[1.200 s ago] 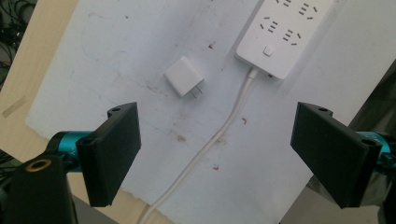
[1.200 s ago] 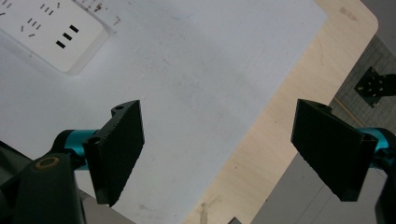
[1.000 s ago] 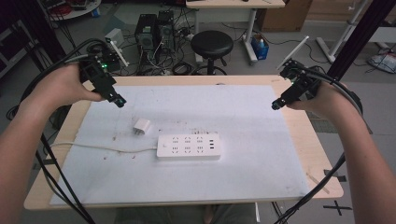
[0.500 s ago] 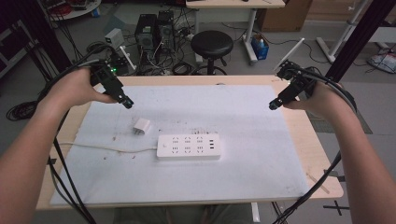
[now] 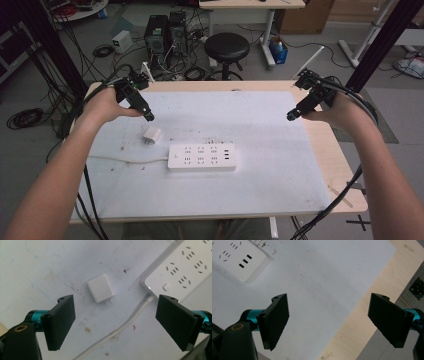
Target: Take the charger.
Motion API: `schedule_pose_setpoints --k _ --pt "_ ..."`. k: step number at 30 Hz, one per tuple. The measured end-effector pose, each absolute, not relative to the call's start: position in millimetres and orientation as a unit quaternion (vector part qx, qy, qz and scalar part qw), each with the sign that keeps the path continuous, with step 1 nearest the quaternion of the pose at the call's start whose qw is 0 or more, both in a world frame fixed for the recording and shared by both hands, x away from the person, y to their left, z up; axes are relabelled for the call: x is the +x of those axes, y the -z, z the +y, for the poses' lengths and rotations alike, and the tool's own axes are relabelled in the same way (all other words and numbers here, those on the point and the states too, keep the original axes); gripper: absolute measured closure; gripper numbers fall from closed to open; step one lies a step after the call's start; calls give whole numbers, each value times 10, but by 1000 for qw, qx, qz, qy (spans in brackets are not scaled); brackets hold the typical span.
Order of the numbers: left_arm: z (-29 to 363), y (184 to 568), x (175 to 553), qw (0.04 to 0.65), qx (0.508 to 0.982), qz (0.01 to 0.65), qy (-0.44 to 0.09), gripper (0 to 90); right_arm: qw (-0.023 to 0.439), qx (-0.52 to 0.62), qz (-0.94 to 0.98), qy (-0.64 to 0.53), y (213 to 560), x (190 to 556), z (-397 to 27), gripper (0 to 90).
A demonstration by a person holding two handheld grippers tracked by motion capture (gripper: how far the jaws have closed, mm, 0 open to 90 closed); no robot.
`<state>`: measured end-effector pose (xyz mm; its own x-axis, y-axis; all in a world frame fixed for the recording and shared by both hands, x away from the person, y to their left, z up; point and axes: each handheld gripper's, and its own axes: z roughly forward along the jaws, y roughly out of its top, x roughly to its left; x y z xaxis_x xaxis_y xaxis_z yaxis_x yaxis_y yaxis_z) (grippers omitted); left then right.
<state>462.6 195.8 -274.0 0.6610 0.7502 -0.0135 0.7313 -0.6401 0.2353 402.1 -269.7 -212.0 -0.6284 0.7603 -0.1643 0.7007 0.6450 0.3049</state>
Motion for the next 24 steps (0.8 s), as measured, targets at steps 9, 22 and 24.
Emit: schedule_pose_setpoints --k 9,22,24 --pt "1910 3203 4767 86 888 451 -31 160 139 409 896 -105 2180 4036 -2712 168" --pt "1907 3676 4845 62 862 504 -12 167 136 413 894 -105 2247 4051 -2723 168" --pt "1906 3739 4858 59 860 507 -9 179 136 413 894 -107 2252 4051 -2727 168"
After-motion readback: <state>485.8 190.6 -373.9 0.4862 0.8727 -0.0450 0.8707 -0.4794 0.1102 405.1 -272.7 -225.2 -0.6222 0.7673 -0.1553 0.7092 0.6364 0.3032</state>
